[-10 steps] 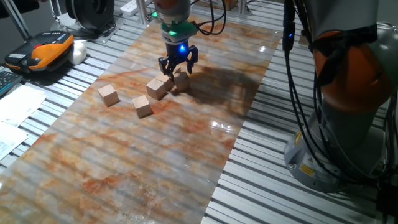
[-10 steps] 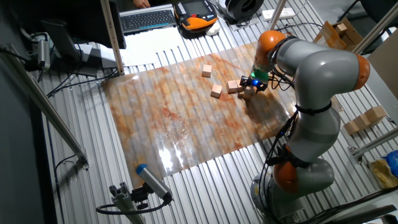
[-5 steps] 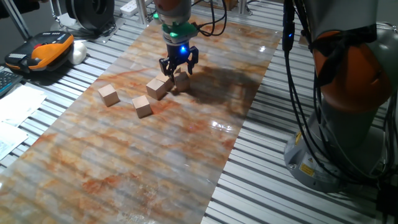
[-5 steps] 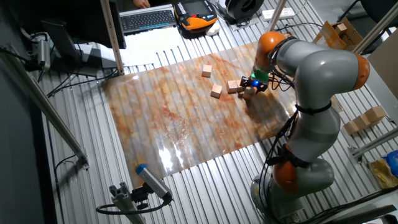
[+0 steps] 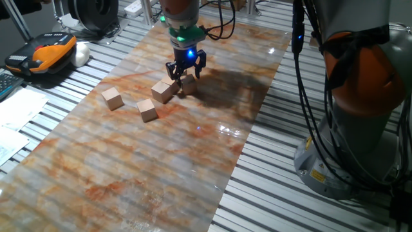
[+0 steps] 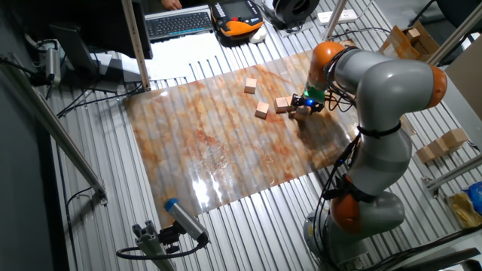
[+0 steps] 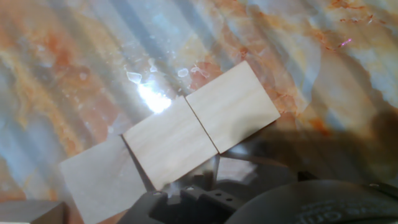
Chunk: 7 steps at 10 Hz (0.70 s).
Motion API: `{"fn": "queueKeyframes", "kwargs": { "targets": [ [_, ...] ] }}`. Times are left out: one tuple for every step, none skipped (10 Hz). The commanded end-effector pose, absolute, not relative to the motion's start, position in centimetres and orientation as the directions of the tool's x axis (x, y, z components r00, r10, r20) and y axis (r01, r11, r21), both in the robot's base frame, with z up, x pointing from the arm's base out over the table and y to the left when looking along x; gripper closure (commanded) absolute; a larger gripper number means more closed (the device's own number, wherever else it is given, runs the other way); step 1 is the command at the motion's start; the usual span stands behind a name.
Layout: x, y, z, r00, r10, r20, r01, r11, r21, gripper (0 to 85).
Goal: Stack the blocks into a pyramid shape
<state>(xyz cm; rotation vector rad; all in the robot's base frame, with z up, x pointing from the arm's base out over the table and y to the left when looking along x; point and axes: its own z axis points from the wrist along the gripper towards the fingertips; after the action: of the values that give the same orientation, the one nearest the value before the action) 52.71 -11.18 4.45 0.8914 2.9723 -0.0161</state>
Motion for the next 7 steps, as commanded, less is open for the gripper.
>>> {"fn": "queueKeyframes", "kwargs": {
  "targets": [
    [52.65, -11.14, 4.28, -0.834, 0.55, -0.041, 0.55, 0.835, 0.001, 17.0],
    [52.5, -11.05, 4.08, -0.834, 0.55, -0.043, 0.55, 0.835, 0.001, 17.0],
    [52.42, -11.11, 4.07, -0.835, 0.548, -0.039, 0.548, 0.836, 0.007, 34.0],
    [52.4, -11.19, 4.1, -0.837, 0.546, -0.038, 0.546, 0.838, 0.007, 34.0],
    [52.38, -11.26, 4.15, -0.84, 0.542, -0.038, 0.542, 0.84, 0.007, 34.0],
    [52.33, -11.26, 4.25, -0.841, 0.539, -0.038, 0.539, 0.842, 0.007, 34.0],
    [52.3, -11.27, 4.29, -0.846, 0.532, -0.037, 0.532, 0.847, 0.01, 34.0]
  ]
}}
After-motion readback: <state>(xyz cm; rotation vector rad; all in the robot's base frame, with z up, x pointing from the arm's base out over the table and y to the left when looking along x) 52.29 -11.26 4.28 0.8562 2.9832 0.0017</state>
